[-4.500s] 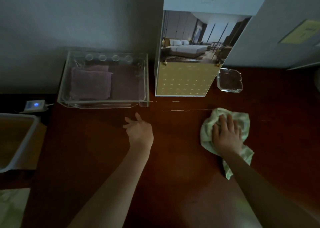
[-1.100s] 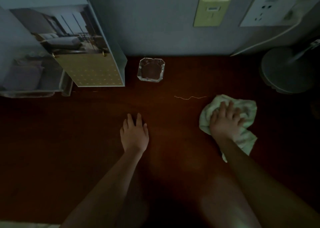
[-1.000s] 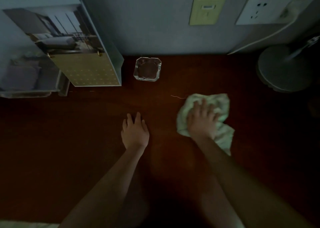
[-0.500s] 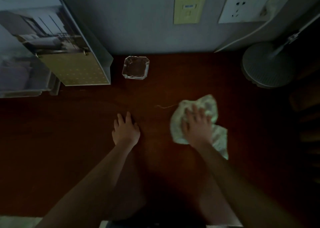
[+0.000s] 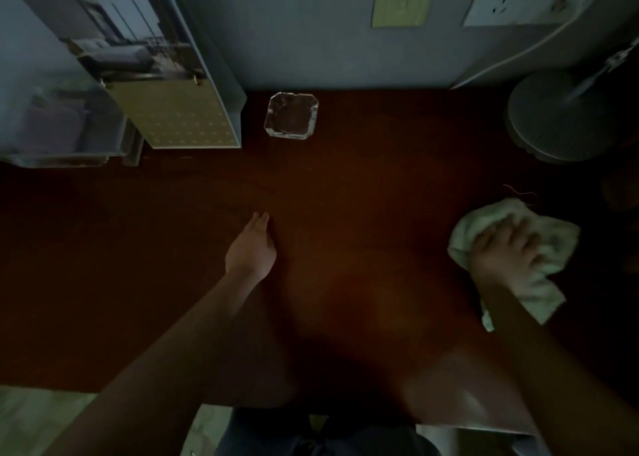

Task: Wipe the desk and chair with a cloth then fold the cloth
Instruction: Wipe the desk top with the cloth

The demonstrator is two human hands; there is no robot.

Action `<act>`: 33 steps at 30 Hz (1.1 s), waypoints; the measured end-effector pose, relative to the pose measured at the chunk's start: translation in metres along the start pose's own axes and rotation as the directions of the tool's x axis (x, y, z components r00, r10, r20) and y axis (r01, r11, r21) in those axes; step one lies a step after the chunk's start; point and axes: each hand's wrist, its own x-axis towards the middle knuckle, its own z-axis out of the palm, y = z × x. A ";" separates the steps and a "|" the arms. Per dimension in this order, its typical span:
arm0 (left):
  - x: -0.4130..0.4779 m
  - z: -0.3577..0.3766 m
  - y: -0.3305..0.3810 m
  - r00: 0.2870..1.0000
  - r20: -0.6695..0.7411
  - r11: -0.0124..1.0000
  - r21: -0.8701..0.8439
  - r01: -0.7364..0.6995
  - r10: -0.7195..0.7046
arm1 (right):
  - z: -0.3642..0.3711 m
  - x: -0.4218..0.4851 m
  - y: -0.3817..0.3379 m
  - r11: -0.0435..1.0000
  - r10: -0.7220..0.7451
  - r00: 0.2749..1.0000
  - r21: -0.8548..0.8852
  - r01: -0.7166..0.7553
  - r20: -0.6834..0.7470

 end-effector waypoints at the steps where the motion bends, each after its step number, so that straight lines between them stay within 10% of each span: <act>1: -0.004 0.002 -0.003 1.000 -0.015 0.999 -0.043 0.006 -0.007 | 0.003 -0.011 -0.018 0.998 -0.057 0.997 -0.018 0.058 0.048; 7: -0.019 0.008 -0.024 0.994 -0.072 0.992 -0.098 0.075 -0.082 | 0.030 -0.093 -0.137 0.846 -0.474 0.837 -0.124 0.519 0.273; 12: -0.025 0.012 -0.026 0.992 -0.063 0.987 -0.130 0.097 -0.105 | 0.056 -0.178 -0.182 0.322 -0.844 0.315 -0.058 0.945 0.435; 15: -0.025 0.012 -0.024 0.993 -0.069 0.987 -0.137 0.085 -0.095 | 0.057 -0.177 -0.174 0.272 -0.883 0.229 0.050 0.961 0.409; 17: -0.023 0.013 -0.021 0.995 -0.060 0.989 -0.130 0.071 -0.080 | 0.051 -0.156 -0.152 0.316 -0.889 0.280 0.041 0.948 0.362; 25: -0.022 0.026 0.010 0.997 -0.037 0.998 -0.004 0.061 -0.061 | 0.012 -0.044 0.021 0.943 -0.321 0.938 -0.049 0.330 0.131; 28: -0.028 0.033 0.023 0.999 0.008 0.998 0.056 0.033 -0.033 | -0.007 -0.032 0.069 0.999 -0.003 0.999 0.037 0.002 0.046; 33: -0.031 0.035 0.029 1.000 0.020 0.993 0.116 0.020 -0.023 | -0.010 -0.043 0.072 0.990 0.125 0.990 0.058 -0.129 0.058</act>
